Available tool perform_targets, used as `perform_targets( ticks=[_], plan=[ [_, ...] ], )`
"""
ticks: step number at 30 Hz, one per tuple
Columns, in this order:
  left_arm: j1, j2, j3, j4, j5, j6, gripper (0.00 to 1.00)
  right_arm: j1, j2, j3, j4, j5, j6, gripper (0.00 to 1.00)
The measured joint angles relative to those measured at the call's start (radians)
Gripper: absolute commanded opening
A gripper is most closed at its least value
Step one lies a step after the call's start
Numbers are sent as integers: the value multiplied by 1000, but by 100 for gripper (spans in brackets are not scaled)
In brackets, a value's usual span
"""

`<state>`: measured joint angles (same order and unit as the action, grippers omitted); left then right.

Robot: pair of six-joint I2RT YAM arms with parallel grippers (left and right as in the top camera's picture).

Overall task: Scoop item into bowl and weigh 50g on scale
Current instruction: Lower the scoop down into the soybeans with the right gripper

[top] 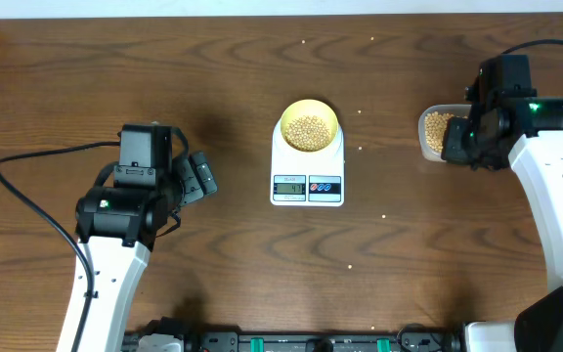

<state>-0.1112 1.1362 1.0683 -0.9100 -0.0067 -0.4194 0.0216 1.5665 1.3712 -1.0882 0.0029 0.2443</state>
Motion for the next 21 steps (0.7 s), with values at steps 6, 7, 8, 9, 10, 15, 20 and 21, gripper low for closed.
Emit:
perform_targets(
  ticks=[6,7,8,9,10,15,20,21],
  plan=[
    [0,0,0,0,0,0,96,0,0,0,7,71,13,1],
    [0,0,0,0,0,0,96,0,0,0,15,79,16,1],
    [0,0,0,0,0,0,96,0,0,0,23,83,18,1],
    [0,0,0,0,0,0,96,0,0,0,32,85,19,1],
    [0,0,0,0,0,0,96,0,0,0,40,87,20,1],
    [0,0,0,0,0,0,96,0,0,0,54,97,43,1],
    [0,0,0,0,0,0,96,0,0,-21,65,109,58,1],
    [0,0,0,0,0,0,96,0,0,-29,67,111,64,1]
  ],
)
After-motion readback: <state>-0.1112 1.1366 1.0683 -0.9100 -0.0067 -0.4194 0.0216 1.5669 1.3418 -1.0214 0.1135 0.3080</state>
